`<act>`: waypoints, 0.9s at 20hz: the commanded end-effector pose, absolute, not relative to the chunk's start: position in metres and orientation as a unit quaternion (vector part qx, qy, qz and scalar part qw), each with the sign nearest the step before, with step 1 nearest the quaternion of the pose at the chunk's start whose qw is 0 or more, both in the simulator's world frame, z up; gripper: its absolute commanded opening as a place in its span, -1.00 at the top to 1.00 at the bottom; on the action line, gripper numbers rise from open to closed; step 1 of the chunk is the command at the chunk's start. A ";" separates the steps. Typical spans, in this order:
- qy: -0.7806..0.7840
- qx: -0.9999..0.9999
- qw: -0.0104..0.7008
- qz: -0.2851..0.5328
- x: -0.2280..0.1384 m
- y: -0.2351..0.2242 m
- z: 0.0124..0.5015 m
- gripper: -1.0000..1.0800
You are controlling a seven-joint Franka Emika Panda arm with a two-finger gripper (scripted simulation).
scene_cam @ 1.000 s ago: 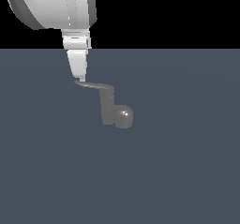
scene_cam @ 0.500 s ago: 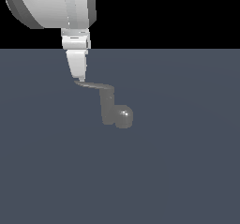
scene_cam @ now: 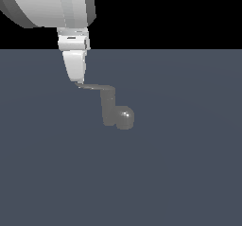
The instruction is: Turn on the faucet by rotating a designated handle.
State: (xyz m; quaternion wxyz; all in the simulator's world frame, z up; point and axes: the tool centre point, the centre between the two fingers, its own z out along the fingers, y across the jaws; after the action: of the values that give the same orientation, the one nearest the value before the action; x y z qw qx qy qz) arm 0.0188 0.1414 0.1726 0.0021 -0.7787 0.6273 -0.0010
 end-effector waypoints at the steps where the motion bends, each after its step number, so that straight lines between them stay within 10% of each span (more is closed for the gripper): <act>1: 0.627 -0.779 0.000 0.000 0.009 0.141 0.173 1.00; 18: 0.628 -0.778 0.002 -0.001 -0.029 0.128 0.174 1.00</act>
State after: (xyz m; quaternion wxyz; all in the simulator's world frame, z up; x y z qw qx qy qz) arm -0.0261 0.1376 0.1741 0.0038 -0.7816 0.6238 -0.0013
